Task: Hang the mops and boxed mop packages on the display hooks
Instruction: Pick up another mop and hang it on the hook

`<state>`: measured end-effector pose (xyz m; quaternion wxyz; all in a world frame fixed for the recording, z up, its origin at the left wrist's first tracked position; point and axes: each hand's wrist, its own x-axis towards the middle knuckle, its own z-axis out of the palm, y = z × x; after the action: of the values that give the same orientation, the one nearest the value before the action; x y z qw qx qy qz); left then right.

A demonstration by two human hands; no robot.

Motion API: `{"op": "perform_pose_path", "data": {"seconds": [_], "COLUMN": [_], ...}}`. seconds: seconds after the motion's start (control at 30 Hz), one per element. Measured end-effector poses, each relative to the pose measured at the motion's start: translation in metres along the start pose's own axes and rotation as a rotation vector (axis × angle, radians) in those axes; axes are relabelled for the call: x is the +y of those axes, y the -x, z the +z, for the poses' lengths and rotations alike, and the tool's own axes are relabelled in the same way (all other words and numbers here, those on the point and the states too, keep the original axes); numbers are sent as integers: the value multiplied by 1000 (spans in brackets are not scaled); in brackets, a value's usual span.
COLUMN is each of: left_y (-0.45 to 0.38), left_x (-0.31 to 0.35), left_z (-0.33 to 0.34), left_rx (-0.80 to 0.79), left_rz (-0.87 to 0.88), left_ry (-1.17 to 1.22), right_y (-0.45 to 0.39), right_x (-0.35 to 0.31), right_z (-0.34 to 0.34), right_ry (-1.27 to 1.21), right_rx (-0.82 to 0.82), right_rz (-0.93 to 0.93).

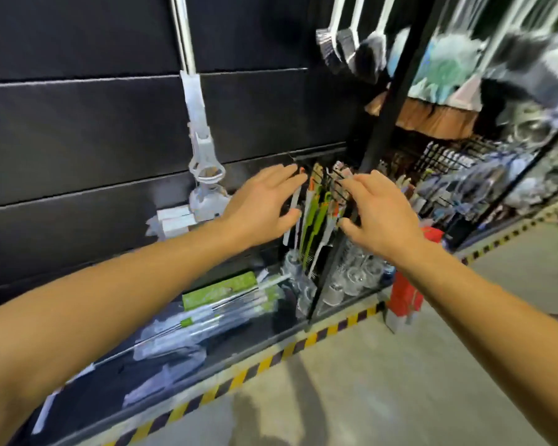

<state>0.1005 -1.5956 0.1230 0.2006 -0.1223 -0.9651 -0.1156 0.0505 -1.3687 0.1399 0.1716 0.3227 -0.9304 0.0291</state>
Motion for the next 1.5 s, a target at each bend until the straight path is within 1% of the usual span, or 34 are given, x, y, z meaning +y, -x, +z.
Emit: {"op": "perform_pose_path", "data": {"seconds": [0.23,0.37,0.47,0.57,0.67,0.93,1.13,1.27,1.5], "left_y": [-16,-39,-54,-70,-95,-204,-327,-417,-538], "left_x": [152,264,347,420,479,600,670,716,799], "left_z": [84,126,155,180,209,297,372,404,458], "left_rx": [-128,-182,-199,-245,-266,-291,-335,-334,-312], "left_rz": [133,222,294,351,411,551,608,633,731], "left_ry": [73,111,153,182,198,217,249,257,250], "right_y": [155,247,311,364,399,434,425,411,403], "right_x": [108,185,242,295,345,505,653,747,883], "right_z": [-7,-23,-33,-40,-50,-52,-37,-36,-37], "right_ry": [46,42,51,72,128,193,222,213,211], "right_rx": [-138,-172,-250,-272,-276,-254,-235,-218,-158], "right_rz": [278,423,525,601,645,768,838,892,974]}}
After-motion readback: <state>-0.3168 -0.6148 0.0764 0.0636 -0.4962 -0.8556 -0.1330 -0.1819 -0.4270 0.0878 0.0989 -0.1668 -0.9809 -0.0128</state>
